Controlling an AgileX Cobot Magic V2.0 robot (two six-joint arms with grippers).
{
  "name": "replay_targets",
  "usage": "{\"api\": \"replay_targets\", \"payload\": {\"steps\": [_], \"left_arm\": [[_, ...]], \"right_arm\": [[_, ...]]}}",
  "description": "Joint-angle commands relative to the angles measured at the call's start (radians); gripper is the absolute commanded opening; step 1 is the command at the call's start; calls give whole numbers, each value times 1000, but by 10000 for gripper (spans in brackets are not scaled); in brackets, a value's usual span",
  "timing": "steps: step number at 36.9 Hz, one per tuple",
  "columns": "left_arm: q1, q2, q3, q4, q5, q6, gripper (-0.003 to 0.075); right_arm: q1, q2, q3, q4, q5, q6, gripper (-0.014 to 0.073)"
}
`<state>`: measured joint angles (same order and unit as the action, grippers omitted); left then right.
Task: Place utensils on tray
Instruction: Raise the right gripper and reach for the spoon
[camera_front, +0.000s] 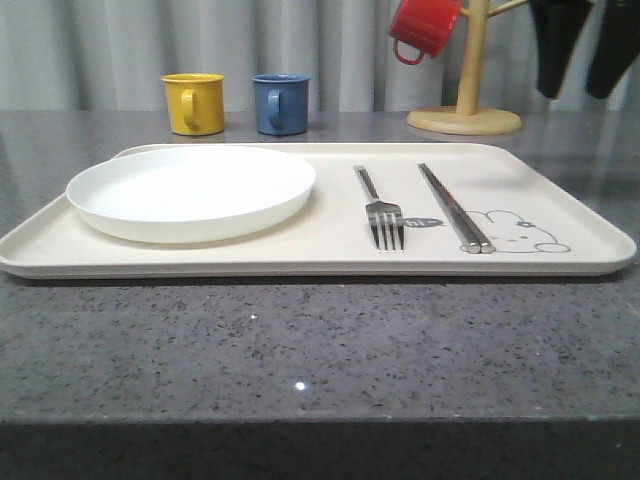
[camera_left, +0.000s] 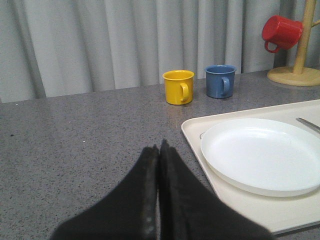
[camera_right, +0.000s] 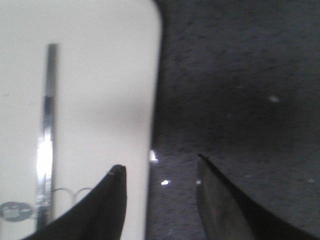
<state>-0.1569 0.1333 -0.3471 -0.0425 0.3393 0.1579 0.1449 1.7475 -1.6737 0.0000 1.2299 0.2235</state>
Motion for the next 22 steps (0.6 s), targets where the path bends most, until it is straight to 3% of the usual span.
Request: {"api": "replay_targets", "payload": {"steps": [1, 10, 22], "left_arm": [[4, 12, -28, -9, -80, -10, -18], [4, 12, -28, -9, -80, -10, -18], [4, 12, -28, -9, -80, -10, -18]], "right_arm": [[-127, -53, -31, -21, 99, -80, 361], [-346, -14, -31, -17, 82, -190, 361], [-373, 122, -31, 29, 66, -237, 361]]}}
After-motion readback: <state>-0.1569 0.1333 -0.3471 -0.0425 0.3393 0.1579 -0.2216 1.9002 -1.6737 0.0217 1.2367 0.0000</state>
